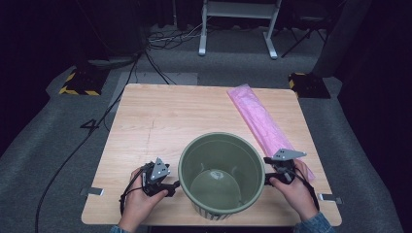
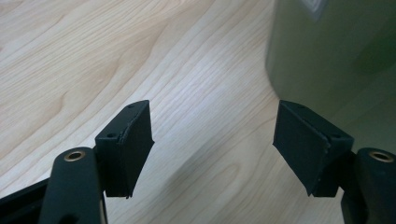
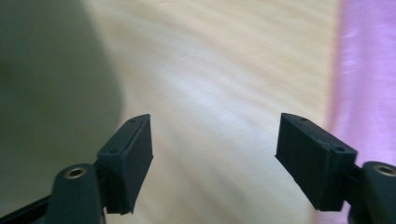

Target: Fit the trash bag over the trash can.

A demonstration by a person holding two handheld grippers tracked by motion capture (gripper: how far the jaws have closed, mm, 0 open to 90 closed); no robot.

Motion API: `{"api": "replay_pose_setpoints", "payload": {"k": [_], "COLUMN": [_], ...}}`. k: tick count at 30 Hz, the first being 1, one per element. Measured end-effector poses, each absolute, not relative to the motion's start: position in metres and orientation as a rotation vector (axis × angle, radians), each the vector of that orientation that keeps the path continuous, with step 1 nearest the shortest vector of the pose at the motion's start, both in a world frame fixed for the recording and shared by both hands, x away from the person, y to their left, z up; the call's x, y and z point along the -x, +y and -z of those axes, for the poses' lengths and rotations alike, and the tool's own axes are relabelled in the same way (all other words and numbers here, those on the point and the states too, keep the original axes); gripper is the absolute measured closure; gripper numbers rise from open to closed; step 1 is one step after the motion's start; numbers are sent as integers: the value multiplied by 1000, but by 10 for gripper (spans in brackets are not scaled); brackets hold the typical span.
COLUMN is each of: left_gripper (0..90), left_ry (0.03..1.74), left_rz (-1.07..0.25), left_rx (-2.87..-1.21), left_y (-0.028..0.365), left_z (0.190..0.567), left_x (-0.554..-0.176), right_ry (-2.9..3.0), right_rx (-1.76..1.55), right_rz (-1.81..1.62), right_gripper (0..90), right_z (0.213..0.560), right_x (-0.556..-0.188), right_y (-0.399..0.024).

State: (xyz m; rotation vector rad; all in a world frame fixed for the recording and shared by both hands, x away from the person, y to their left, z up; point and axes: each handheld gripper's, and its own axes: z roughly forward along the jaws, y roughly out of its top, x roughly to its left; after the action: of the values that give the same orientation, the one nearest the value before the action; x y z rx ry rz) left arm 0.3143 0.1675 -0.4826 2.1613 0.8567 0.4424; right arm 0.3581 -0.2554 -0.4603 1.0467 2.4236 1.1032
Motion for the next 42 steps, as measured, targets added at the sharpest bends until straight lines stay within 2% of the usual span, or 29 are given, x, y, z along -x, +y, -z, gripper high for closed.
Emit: {"api": "replay_pose_setpoints", "payload": {"k": [6,11,17,21,28,42], "left_gripper": [279,278,276,271,268,261], "left_ry": [886,890,870,864,848,852], "left_rz": [-449,-443,-441,-433,-418,-409], "left_rx": [-2164,-2168,-2171,-2169,-2172,-2178], "left_y": [174,175,173,171,167,175], "left_z": [487,490,491,492,493,496], "left_x": [-314,-313,-313,-314,-314,-311], "right_ry": [2378,2364,2383,2400,2427,2436], "right_rx": [-1096,-1168,-1218,-1246,-1273,-1265], "right_rz": [-1017,-924,-860,-836,-783,-775], "right_gripper": [246,252,292,288,288,289], "right_z": [457,469,479,488,485,485], "right_x": [-386,-407,-410,-398,-375,-303], "right_y": [-267,-281,-291,-296,-293,-310]}}
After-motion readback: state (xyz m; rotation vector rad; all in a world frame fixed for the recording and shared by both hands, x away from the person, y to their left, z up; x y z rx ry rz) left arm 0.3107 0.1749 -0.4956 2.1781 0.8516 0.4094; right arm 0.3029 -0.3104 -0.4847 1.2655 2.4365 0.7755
